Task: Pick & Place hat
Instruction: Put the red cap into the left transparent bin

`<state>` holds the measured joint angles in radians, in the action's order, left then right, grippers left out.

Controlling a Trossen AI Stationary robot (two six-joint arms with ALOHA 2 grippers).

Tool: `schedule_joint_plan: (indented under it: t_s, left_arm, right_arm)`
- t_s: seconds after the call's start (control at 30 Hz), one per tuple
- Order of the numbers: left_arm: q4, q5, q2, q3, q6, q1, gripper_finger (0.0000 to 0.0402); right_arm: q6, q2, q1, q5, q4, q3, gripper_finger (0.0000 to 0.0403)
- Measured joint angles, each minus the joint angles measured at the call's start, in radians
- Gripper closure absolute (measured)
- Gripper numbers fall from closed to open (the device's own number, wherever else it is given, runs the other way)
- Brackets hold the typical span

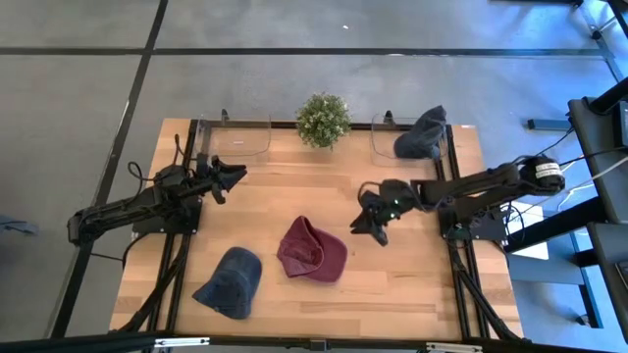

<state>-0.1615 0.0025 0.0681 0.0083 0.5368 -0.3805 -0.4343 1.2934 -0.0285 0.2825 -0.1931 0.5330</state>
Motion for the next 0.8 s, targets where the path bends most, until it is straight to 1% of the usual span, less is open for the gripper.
schedule_joint_plan:
  t_s: [0.1,0.2,0.3,0.37,0.47,0.63,0.7,0.8]
  left_arm:
    - [0.0,0.029,0.0,0.0,0.0,0.0,0.0281]
    - [0.001,0.051,0.0,0.0,0.0,0.0,0.0281]
    - [0.004,0.048,0.0,0.0,0.0,0.0,0.0281]
    - [0.008,0.045,0.0,0.0,0.0,0.0,0.0281]
    - [0.013,0.045,0.0,0.0,0.0,0.0,0.0281]
    - [0.025,0.044,0.0,0.0,-0.007,0.0,0.0281]
    - [0.042,0.043,0.0,0.0,-0.007,0.0,0.0281]
    - [0.056,0.042,0.003,0.0,0.0,0.0,0.0281]
  right_arm:
    - [-0.031,0.014,-0.058,-0.097,-0.043,-0.024,0.0287]
    - [-0.06,0.051,-0.1,-0.14,-0.068,-0.025,0.0287]
    - [-0.097,0.105,-0.119,-0.151,-0.103,-0.025,0.0277]
    - [-0.127,0.144,-0.126,-0.151,-0.124,-0.025,0.0261]
    - [-0.161,0.2,-0.127,-0.153,-0.164,-0.025,0.0226]
    - [-0.227,0.27,-0.126,-0.211,-0.231,-0.025,0.0174]
    - [-0.214,0.296,-0.136,-0.213,-0.282,-0.024,0.0162]
    - [-0.147,0.343,-0.161,-0.207,-0.327,-0.024,0.0154]
